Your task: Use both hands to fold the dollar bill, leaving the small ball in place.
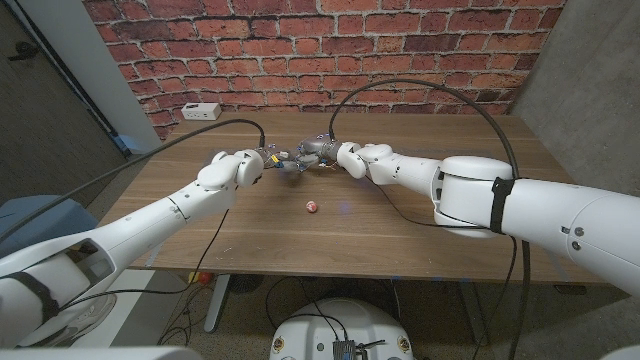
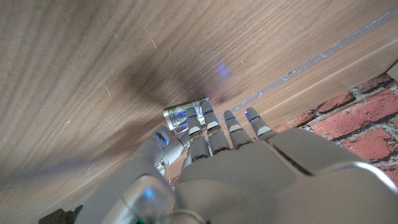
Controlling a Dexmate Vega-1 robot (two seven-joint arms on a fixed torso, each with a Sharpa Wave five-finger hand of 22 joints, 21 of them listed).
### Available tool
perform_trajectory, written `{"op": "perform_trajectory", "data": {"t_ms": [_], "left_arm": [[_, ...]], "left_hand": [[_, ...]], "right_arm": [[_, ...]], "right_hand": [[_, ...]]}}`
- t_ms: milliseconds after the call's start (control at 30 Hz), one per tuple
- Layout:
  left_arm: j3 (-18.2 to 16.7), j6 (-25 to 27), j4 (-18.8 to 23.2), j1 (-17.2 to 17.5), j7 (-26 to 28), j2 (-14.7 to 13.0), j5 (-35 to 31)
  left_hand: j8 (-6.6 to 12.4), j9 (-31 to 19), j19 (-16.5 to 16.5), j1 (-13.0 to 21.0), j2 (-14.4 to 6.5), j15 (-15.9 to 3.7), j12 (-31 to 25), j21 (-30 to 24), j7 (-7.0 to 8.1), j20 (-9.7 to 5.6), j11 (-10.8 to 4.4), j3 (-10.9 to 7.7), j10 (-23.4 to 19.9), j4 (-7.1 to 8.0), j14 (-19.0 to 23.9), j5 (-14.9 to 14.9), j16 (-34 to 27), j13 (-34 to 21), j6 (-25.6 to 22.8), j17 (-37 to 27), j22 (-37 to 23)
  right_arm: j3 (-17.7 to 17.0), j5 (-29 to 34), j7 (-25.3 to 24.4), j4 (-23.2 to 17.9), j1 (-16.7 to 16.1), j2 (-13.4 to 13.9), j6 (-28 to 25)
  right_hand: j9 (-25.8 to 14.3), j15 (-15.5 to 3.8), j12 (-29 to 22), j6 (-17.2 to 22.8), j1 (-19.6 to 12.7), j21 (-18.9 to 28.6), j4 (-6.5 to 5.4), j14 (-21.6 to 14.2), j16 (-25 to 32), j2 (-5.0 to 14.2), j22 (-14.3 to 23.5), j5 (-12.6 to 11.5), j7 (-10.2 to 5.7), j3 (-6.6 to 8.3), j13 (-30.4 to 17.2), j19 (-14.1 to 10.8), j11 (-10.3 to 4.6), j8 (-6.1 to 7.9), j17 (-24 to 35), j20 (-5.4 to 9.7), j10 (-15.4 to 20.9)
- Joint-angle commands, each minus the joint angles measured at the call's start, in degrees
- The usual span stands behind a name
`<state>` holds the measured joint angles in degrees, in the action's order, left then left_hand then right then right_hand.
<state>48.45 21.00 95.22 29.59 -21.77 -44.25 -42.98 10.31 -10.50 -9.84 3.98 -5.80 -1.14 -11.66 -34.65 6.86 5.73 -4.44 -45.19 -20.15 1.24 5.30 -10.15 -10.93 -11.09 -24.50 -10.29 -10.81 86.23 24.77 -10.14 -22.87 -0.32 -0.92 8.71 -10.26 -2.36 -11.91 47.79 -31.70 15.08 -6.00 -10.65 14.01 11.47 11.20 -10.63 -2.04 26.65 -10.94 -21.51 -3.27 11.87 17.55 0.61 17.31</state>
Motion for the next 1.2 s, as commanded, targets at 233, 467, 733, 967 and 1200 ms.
{"op": "perform_trajectory", "data": {"t_ms": [233,467,733,967,1200], "left_arm": [[1.5,2.8,0.5,-1.0,-3.2,0.1,0.4],[-3.1,-4.8,4.2,3.9,11.7,-2.9,2.5],[-5.6,-9.2,3.6,5.3,14.6,-2.6,6.6],[-5.2,-8.3,3.5,4.5,11.8,-2.1,6.4],[-3.6,-4.7,3.2,2.8,6.6,-1.2,5.0]], "left_hand": [[2.26,-0.1,-2.9,-2.4,0.1,-0.37,-2.3,0.5,-4.65,0.10,-0.58,1.15,-7.1,1.29,2.0,0.2,-1.1,-0.3,-7.2,-0.2,-0.3],[1.41,-0.2,-1.2,-0.8,-0.5,-0.65,-1.5,0.2,-3.37,0.79,-0.36,0.00,-5.7,-0.42,4.1,0.0,-1.1,-0.3,-6.4,0.2,-0.2],[2.07,-0.3,0.3,0.3,-0.3,-1.66,-2.4,-0.1,-3.97,0.85,-0.42,-0.77,-8.6,-2.34,7.1,0.0,-1.4,-0.4,-9.3,0.2,-0.2],[2.75,-0.5,0.5,0.0,-0.3,-1.63,-3.2,0.0,-5.32,0.98,0.12,-0.96,-11.3,-2.64,8.0,0.1,-1.4,-0.6,-12.2,0.0,-0.3],[1.73,-0.5,-0.4,-1.3,-0.1,-0.92,-2.4,0.5,-5.27,1.22,0.42,-0.62,-10.5,-1.75,7.3,0.3,-0.9,-0.6,-11.2,-0.3,-0.3]], "right_arm": [[-0.5,0.4,-1.9,2.1,0.0,-0.5,3.5],[-0.7,0.7,-2.5,2.1,0.0,-0.3,4.7],[-1.1,1.2,-3.0,2.0,-0.1,0.1,6.4],[-1.5,1.4,-3.6,1.9,-0.1,0.4,7.4],[-1.8,1.5,-3.4,1.9,-0.2,0.6,7.7]], "right_hand": [[-0.2,-4.17,0.0,0.2,-0.4,0.2,0.53,-0.5,0.6,-0.12,0.0,-0.4,-0.21,0.30,-0.1,-0.5,-0.38,-0.39,0.0,0.09,0.3],[-0.2,-4.20,0.1,0.1,-0.3,0.2,0.55,-0.5,0.7,-0.15,0.0,-0.3,-0.17,0.34,-0.1,-0.5,-0.41,-0.56,0.0,0.13,0.3],[-0.3,-4.22,0.1,-0.2,-0.3,0.2,0.59,-0.4,0.7,-0.15,0.0,-0.3,-0.32,0.41,-0.1,-0.4,-0.37,-0.74,0.1,0.21,0.2],[-0.3,-4.25,0.2,-0.5,-0.3,0.2,0.64,-0.4,0.8,-0.17,0.0,-0.3,-0.36,0.47,-0.1,-0.4,-0.43,-0.93,0.1,0.23,0.1],[-0.3,-4.23,0.2,-0.9,-0.3,0.3,0.74,-0.5,0.8,-0.20,0.0,-0.2,-0.68,0.53,-0.1,-0.4,-0.38,-1.09,0.1,0.30,0.1]]}}
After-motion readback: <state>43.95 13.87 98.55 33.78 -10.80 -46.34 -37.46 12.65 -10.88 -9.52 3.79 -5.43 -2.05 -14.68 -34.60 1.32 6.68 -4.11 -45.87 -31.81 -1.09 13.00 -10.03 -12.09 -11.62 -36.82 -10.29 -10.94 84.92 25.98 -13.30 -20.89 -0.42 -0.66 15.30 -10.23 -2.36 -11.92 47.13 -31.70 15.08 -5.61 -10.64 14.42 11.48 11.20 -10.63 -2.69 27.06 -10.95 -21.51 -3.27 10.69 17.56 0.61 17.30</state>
